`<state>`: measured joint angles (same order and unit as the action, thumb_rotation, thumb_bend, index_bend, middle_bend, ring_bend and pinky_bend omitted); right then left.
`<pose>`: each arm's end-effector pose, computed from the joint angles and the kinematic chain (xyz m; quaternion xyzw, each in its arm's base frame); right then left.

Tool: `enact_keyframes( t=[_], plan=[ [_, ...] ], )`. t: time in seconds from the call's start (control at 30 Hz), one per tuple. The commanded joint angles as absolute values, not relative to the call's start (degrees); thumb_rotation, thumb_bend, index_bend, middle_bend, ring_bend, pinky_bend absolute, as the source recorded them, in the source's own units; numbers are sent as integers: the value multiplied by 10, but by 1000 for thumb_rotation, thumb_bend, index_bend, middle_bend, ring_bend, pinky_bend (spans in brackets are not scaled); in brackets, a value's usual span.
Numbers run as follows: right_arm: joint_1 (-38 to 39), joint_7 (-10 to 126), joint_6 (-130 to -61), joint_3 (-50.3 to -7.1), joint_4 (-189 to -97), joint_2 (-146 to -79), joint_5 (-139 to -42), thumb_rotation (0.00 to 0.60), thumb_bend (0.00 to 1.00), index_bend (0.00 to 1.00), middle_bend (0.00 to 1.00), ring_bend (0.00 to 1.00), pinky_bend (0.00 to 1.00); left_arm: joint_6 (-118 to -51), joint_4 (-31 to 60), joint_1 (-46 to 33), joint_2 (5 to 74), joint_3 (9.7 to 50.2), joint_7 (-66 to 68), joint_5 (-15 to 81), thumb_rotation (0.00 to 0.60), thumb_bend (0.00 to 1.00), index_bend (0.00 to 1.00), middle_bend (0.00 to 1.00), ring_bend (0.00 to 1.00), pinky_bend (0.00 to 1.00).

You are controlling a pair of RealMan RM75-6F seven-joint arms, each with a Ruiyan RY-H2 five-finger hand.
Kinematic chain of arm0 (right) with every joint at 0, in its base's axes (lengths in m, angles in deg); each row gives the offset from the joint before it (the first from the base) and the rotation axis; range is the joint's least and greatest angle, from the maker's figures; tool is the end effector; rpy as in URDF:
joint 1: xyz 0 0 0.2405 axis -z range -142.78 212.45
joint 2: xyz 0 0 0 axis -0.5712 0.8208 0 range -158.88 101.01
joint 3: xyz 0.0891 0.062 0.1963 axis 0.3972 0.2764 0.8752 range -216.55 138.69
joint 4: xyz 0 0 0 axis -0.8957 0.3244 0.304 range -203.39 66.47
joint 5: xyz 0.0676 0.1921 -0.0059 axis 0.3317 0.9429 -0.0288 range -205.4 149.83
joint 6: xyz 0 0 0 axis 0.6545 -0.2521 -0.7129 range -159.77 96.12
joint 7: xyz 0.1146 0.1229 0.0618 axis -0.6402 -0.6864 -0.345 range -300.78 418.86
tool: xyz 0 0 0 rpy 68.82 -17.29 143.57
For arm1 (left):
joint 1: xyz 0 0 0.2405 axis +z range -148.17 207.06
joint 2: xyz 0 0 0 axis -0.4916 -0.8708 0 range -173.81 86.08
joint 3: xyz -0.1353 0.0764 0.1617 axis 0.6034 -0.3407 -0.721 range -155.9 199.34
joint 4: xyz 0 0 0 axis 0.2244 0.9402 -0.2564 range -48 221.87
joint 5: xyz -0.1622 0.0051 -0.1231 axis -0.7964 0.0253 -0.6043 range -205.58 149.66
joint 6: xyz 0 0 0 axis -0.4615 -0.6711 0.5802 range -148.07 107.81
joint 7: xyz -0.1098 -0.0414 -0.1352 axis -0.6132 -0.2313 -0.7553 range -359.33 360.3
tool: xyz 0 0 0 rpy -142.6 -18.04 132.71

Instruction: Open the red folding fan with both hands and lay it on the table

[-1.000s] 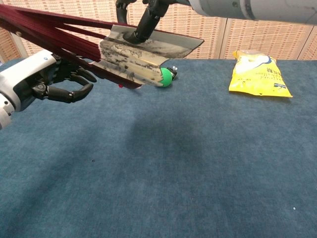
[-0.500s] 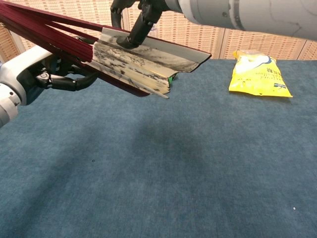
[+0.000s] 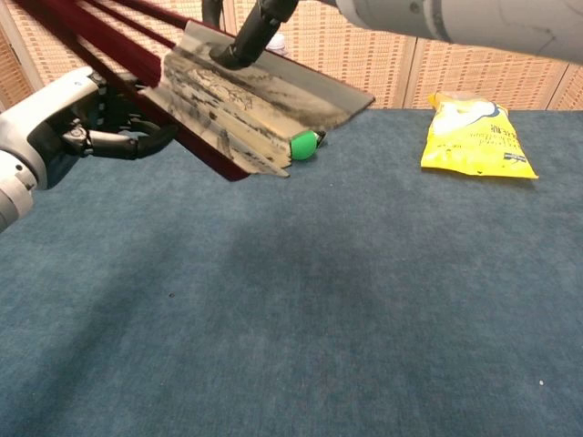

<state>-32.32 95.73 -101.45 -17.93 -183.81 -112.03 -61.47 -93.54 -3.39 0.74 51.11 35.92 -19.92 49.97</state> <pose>0.0765 -0.3194 0.0238 0.7277 -0.3809 0.4661 0.3288 -0.1022 0.3127 0.0128 -0.4640 -0.5632 -0.6341 0.2559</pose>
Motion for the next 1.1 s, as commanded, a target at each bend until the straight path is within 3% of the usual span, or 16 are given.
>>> enact_keyframes(
  t=[0.03,0.13,0.3,0.57,1.1],
  plan=[
    [-321,956,-1013,-180,-1839,-1116,-615,600,535,798,161,0,0,-940,-31,8,514,362,-202,503,600,427,482,578,355,297],
    [-318,953,-1011,-181,-1840,-1112,-615,600,535,795,161,0,0,-946,-27,9,518,363,-201,505,600,442,513,607,382,307],
    [-317,951,-1006,-183,-1840,-1108,-616,600,535,795,161,0,0,-952,-22,9,523,363,-199,509,600,432,482,584,364,283],
    [-311,943,-1006,-180,-1849,-1093,-621,600,535,794,161,0,0,-957,-12,11,520,366,-200,509,600,462,545,640,401,333],
    [-260,931,-992,-210,-1894,-986,-671,600,535,792,161,0,0,-980,22,16,496,391,-178,502,600,470,535,636,405,318]
  ],
)
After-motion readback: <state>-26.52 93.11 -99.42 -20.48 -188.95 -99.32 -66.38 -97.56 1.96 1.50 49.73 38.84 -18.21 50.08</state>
